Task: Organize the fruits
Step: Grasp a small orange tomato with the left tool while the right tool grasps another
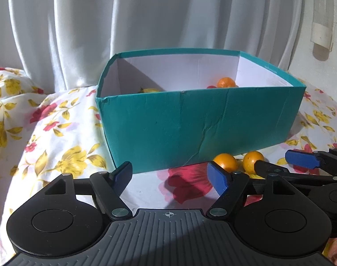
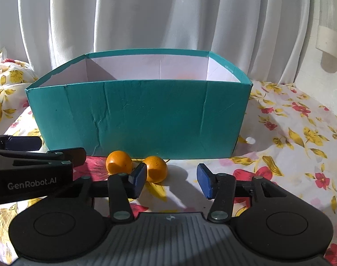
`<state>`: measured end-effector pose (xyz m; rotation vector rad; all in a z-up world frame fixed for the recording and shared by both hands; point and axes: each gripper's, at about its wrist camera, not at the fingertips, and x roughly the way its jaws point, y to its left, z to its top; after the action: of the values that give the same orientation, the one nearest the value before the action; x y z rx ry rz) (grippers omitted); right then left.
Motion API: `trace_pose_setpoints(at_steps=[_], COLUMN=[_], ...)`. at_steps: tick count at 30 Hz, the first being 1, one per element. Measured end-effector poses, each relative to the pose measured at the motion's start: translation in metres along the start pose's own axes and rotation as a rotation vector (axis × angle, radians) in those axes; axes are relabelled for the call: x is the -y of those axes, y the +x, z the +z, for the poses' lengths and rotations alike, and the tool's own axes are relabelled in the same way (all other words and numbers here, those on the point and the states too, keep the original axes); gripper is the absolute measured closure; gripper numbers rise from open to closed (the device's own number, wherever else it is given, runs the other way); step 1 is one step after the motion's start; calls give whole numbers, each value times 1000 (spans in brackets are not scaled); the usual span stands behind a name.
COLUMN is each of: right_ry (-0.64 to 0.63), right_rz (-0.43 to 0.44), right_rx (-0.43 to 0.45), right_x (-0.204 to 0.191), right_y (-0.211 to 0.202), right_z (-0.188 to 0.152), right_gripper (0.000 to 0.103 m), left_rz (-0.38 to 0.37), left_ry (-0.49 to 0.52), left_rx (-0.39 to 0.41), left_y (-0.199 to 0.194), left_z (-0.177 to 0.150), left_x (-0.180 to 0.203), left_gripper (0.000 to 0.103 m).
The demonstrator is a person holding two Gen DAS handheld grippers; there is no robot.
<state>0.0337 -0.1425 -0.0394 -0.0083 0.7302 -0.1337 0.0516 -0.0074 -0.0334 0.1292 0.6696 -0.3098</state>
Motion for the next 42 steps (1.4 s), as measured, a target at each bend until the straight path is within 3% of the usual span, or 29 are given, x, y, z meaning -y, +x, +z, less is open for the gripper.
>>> trace_pose_setpoints(at_steps=[23,29,32,37,42], right_ry=[-50,-39,-39,-28,-25], right_rz=[116,105,89,74,81], right_rx=[-7,13,25,24,27], right_x=[5,19,29,42,47], right_y=[32,26,19,15,14], right_z=[0,-5,-6,-10,-13], right_gripper=[73,74,74,74,74], left_rz=[8,-2,-13,-39,-33], left_ry=[-24,20,49,58,48], left_rx=[-25,-3,26,-22,-29], left_y=[2,1,6,29,40], left_z=[-10,-9,-7,-7,-5], left_x=[7,26,40,53,59], left_gripper=[28,28,34,47,49])
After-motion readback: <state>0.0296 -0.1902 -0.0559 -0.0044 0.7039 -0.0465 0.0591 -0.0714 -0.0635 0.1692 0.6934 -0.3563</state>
